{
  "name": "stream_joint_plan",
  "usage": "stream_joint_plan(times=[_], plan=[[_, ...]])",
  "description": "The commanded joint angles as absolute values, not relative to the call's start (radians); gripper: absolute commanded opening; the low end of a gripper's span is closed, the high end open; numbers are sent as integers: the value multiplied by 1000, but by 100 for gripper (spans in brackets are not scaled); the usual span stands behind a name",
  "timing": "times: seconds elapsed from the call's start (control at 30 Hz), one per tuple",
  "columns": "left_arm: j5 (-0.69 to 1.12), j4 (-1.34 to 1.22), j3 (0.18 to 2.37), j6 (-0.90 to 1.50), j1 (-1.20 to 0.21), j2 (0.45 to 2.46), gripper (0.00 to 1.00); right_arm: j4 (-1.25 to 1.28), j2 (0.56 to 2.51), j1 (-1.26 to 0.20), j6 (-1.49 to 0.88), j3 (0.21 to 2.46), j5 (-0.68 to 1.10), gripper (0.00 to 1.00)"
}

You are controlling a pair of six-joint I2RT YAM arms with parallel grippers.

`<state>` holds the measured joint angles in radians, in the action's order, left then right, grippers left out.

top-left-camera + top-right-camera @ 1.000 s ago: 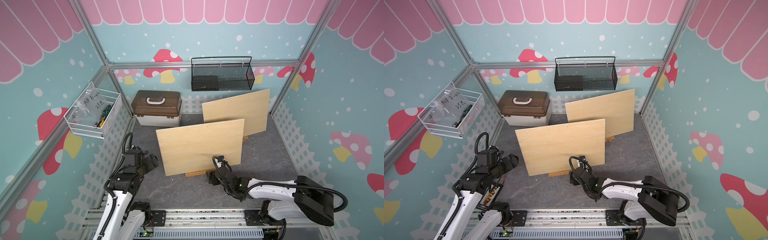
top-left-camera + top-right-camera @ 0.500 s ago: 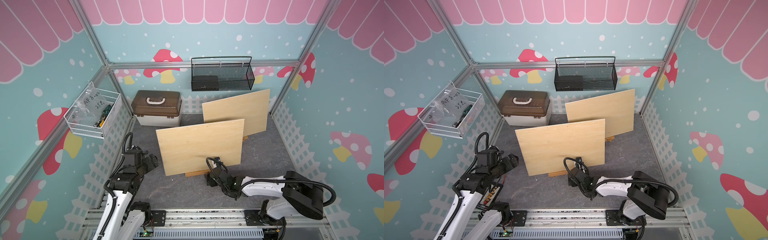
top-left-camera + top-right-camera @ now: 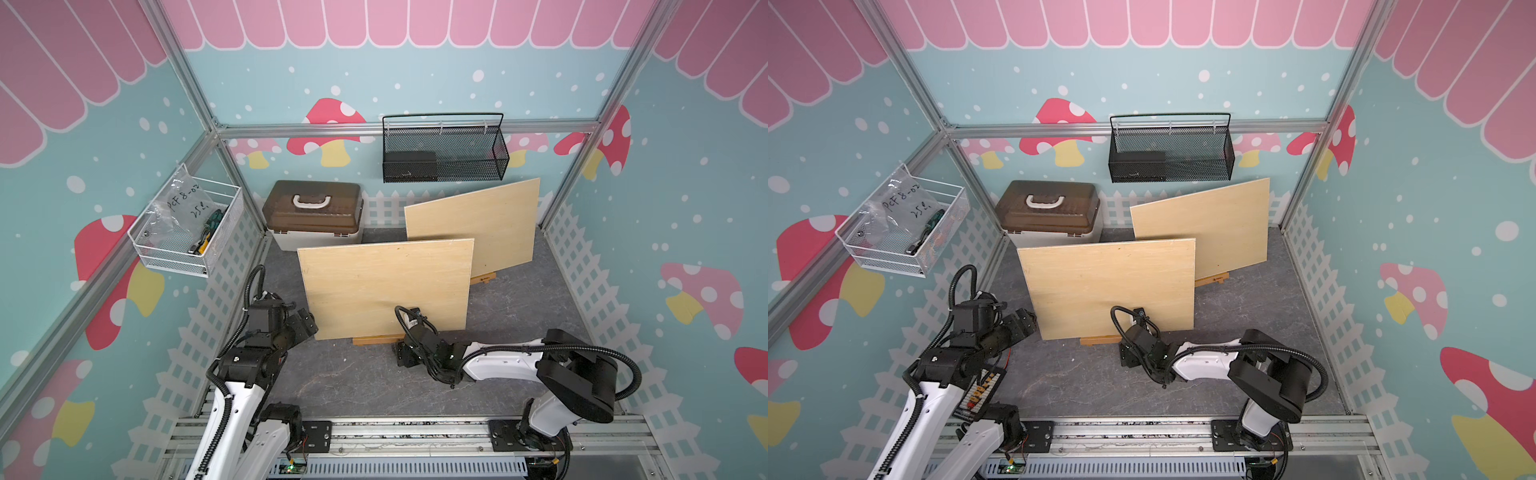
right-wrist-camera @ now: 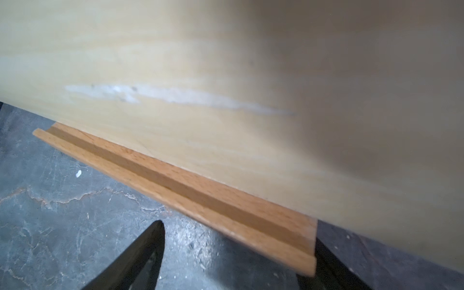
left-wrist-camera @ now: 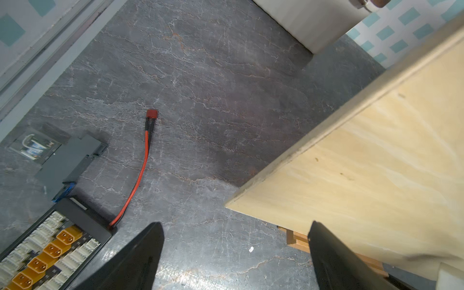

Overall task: Disassemble the easel
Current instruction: Move the easel to the center of the board.

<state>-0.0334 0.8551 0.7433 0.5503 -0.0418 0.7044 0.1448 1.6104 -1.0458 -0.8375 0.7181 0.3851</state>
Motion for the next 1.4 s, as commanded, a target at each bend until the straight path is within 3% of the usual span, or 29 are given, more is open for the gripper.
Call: stream_joint_plan(times=[0.0, 0.9, 1.37], plan=[[-52, 882, 775, 566, -45, 693, 94, 225, 1630, -1033, -816, 768, 358, 81], [-68, 874, 800, 466, -37, 687, 96, 216, 1736, -920, -744, 907, 425, 83], [204, 632, 713, 281, 87, 680, 100, 74, 1396, -800, -589, 686, 634, 90]])
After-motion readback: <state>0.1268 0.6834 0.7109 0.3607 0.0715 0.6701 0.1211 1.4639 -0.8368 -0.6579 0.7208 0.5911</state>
